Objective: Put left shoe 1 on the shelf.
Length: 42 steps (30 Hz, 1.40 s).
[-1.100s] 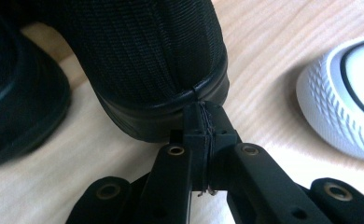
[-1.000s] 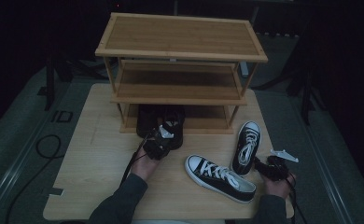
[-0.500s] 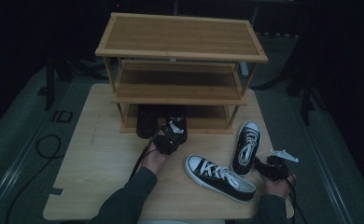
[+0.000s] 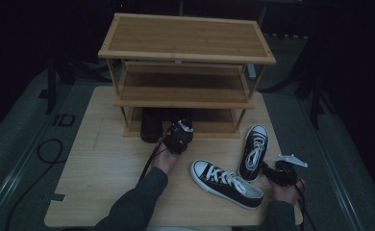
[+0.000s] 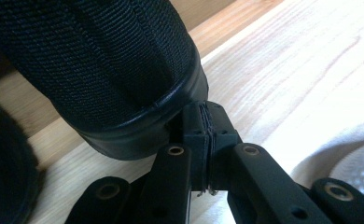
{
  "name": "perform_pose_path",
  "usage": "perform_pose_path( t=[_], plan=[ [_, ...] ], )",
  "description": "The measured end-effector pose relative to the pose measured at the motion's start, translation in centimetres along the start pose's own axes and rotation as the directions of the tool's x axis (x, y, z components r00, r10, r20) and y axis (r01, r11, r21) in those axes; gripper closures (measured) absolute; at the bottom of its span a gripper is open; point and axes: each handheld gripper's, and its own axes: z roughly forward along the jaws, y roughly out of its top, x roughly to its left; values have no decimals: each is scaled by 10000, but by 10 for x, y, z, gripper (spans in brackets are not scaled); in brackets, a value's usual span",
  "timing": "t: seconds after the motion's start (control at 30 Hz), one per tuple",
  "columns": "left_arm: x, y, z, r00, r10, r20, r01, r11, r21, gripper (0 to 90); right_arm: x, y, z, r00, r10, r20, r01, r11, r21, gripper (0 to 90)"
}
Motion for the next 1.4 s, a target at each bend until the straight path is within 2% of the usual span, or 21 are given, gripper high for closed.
perform_pose_path(
  t=[0.23,0.4,0.5,0.7,0.83,0.9,1.07,1.13,1.2,1.33,1.4],
  plan=[
    [10,-1,-1,9996,-242,-122,243,9997,64,881,0,0,0,10000,0,1,0,10000,0,382],
    [17,-4,-4,9988,-483,-28,483,9988,-18,864,0,0,0,10000,2,2,-2,10000,1,382],
    [21,-9,-13,9981,-615,-78,613,9978,-249,852,0,0,0,10000,1,1,-1,10000,-1,382],
    [44,-27,-42,9936,-1031,-454,1001,9929,-645,895,0,0,0,10000,2,2,-2,10000,-1,382],
    [58,-42,-57,9887,-1260,-812,1198,9898,-771,898,0,0,0,10000,0,3,0,10000,-2,382],
    [67,-50,-62,9836,-1528,-955,1447,9857,-867,897,0,0,0,10000,1,4,-1,10000,-1,382],
    [90,-66,-66,9653,-2188,-1424,2085,9745,-834,897,0,0,0,10000,4,4,-4,10000,-1,382],
    [97,-69,-64,9605,-2361,-1469,2273,9710,-745,897,0,0,0,10000,4,5,-4,10000,0,382],
    [101,-70,-60,9581,-2461,-1467,2388,9688,-658,897,0,0,0,10000,0,4,0,10000,-2,382],
    [100,-66,-53,9597,-2426,-1418,2370,9699,-558,897,0,0,0,10000,2,10,-2,10000,-3,382],
    [99,-63,-52,9627,-2329,-1379,2279,9724,-509,896,0,0,0,10000,-2,9,2,10000,-3,383]
  ],
)
